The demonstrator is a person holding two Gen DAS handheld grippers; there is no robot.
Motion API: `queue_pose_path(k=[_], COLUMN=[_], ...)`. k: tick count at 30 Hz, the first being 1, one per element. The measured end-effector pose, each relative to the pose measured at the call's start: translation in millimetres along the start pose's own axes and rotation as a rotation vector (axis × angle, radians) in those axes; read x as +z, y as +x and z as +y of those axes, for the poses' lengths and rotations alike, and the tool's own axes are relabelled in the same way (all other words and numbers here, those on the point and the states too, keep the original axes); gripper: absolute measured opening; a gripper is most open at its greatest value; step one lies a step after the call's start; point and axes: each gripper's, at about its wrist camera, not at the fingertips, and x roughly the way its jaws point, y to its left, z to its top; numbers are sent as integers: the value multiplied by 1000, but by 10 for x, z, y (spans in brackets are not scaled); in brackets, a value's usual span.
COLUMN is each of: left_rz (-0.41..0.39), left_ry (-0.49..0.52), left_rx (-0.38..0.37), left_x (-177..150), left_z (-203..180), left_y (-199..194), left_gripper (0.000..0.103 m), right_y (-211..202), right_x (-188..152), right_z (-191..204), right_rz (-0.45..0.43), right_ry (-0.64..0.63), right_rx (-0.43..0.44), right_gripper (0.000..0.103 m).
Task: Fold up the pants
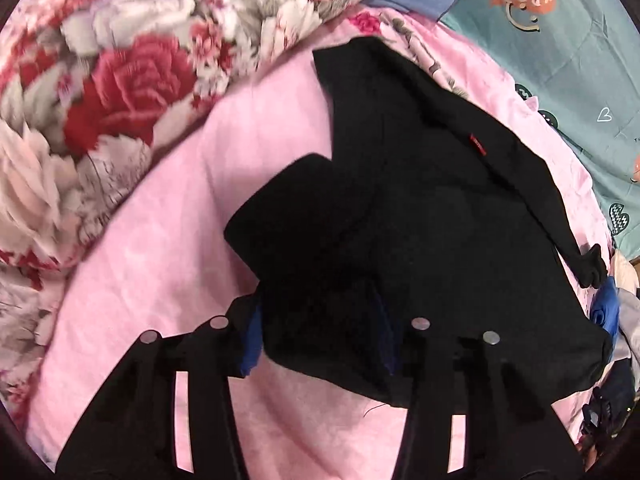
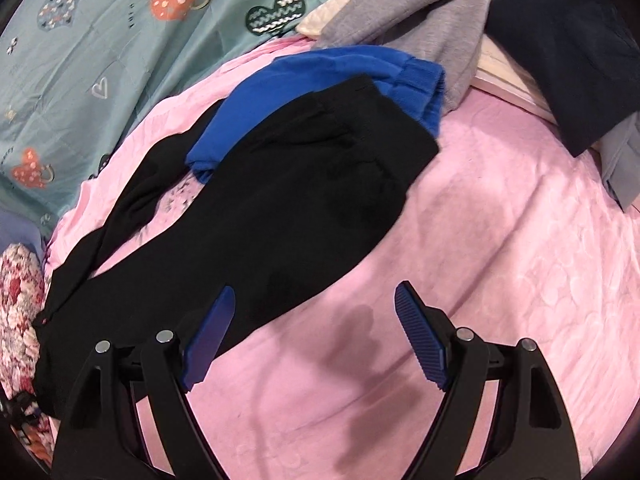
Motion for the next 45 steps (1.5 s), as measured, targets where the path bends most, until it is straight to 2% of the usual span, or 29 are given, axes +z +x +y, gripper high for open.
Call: queue_pose_path(k=[6,7,9,11,13,15,16,18,19,20,24,27,31,33,37,40,41,42,43,44,45], left_rz=[2,-2,4,13,18,17,18,26,34,36,-24,-82,-134,-129,-66,-64,-64,-58,-49,-46,-49], left_ry=[23,28,13,-11,-7,13,11,-7,-14,-21,-13,13,17,9,2,14,46,79,95,89,77], left_rx=[7,17,23,9,-9,-2,-7,-20,-26,-31,-58,-47,-19,-34,-39,-31,15,78,155,176,165], left_x=[-54,-58,-27,-2,3,4,9,23,25,30,53,26,-56,-86,-204,-312,-342,-364,-390,-415,-447], left_z=[-38,-47,-26,0,-11,-31,-28,7,33,50,49,27,81,147,257,359,379,378,390,417,443], left_y=[106,103,123,121,126,114,103,79,62,31,-285,-575,-842,-872,-781,-747,-657,-575,-480,-433,-442], left_gripper=[44,37,33,23,17,15,14,14,14,14,12,12,12,12,12,13,23,33,43,48,50], right_y=[146,193,319,397,439,499,506,430,353,261,-111,-418,-655,-722,-799,-746,-672,-589,-523,-466,-461], right_x=[221,253,309,348,407,460,468,469,464,458,458,450,371,298,51,-155,-223,-274,-295,-302,-286], right_z=[-145,-156,-171,-166,-176,-184,-167,-118,-78,-46,46,75,21,-89,-338,-430,-452,-471,-494,-521,-569], right_rz=[24,33,64,67,41,47,51,42,25,13,-55,-82,-68,-52,4,57,83,103,112,112,90], right_ry=[38,43,58,64,69,63,50,34,23,18,4,-11,-24,2,55,34,7,-26,-47,-65,-67], right_rx=[9,8,-58,-64,-40,-35,-50,-44,-49,-43,-16,14,-2,-2,-1,-11,-32,-75,-144,-246,-318], right_gripper=[83,83,83,82,71,34,32,15,13,5,5,5,5,5,5,6,9,25,35,49,52])
